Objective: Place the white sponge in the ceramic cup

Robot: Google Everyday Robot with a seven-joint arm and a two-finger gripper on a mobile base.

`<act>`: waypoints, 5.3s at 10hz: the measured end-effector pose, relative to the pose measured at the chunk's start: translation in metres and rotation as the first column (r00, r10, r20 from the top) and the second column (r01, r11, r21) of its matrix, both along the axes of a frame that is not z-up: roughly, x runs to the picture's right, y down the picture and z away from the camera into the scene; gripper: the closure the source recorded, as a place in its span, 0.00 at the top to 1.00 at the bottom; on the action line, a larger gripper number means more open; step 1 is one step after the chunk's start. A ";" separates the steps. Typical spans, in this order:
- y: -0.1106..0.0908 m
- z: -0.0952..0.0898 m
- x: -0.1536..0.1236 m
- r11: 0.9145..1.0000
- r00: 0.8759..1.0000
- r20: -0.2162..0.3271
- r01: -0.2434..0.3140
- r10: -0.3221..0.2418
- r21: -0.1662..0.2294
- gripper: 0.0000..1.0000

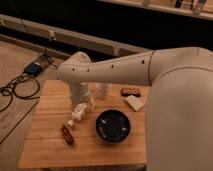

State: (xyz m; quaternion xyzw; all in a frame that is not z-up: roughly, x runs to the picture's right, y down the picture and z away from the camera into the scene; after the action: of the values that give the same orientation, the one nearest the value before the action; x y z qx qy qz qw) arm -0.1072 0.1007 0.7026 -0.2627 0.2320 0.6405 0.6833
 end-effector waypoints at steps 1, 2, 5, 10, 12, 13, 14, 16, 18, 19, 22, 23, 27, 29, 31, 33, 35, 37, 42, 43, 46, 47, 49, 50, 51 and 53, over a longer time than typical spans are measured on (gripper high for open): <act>0.000 0.000 0.000 1.000 1.000 0.000 0.000 0.000 0.000 0.65; 0.000 0.000 0.000 1.000 1.000 0.000 0.000 0.000 0.000 0.65; 0.000 0.001 0.000 1.000 1.000 -0.001 -0.001 0.001 -0.001 0.65; 0.001 0.001 0.001 1.000 1.000 -0.001 0.000 0.000 -0.002 0.65; 0.001 0.001 0.001 1.000 1.000 -0.001 0.000 0.000 -0.002 0.65; 0.001 0.001 0.001 1.000 1.000 -0.001 0.000 0.000 -0.002 0.65; 0.001 0.001 0.001 1.000 1.000 -0.001 0.000 0.000 -0.002 0.65; 0.001 0.001 0.001 1.000 1.000 -0.001 0.000 0.000 -0.002 0.65; 0.001 0.001 0.001 1.000 1.000 -0.001 0.000 0.000 -0.002 0.65; 0.001 0.001 0.000 1.000 1.000 -0.001 0.000 0.000 -0.002 0.65; 0.001 0.001 0.000 1.000 1.000 -0.001 0.000 0.000 -0.002 0.65; 0.001 0.001 0.000 1.000 1.000 -0.001 0.000 0.000 -0.002 0.65; -0.003 0.014 0.034 0.998 0.997 -0.057 -0.056 0.054 -0.025 0.65; -0.007 0.033 0.076 0.991 0.986 -0.112 -0.129 0.123 -0.047 0.65; -0.013 0.054 0.115 0.977 0.970 -0.146 -0.205 0.195 -0.062 0.65; -0.019 0.085 0.164 0.953 0.945 -0.176 -0.292 0.276 -0.074 0.65; -0.019 0.113 0.200 0.937 0.930 -0.196 -0.333 0.310 -0.100 0.65; -0.014 0.141 0.228 0.927 0.923 -0.224 -0.347 0.312 -0.140 0.65; -0.009 0.179 0.279 0.965 0.976 -0.190 -0.147 0.107 -0.215 0.65; -0.010 0.181 0.287 0.971 0.987 -0.157 -0.080 0.045 -0.226 0.65; -0.011 0.188 0.291 0.971 0.995 -0.016 0.097 -0.103 -0.219 0.65; -0.010 0.191 0.291 0.968 0.991 0.017 0.137 -0.136 -0.212 0.65; -0.007 0.198 0.294 0.958 0.977 0.074 0.212 -0.201 -0.194 0.65; -0.007 0.203 0.297 0.951 0.967 0.091 0.250 -0.237 -0.182 0.65; -0.008 0.207 0.300 0.948 0.962 0.095 0.270 -0.257 -0.172 0.65; -0.010 0.217 0.306 0.942 0.953 0.095 0.300 -0.288 -0.149 0.65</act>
State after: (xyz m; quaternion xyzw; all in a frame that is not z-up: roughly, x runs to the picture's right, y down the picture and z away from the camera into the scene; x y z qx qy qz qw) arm 0.1992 0.0905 0.9200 -0.3023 0.2951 0.5007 0.7555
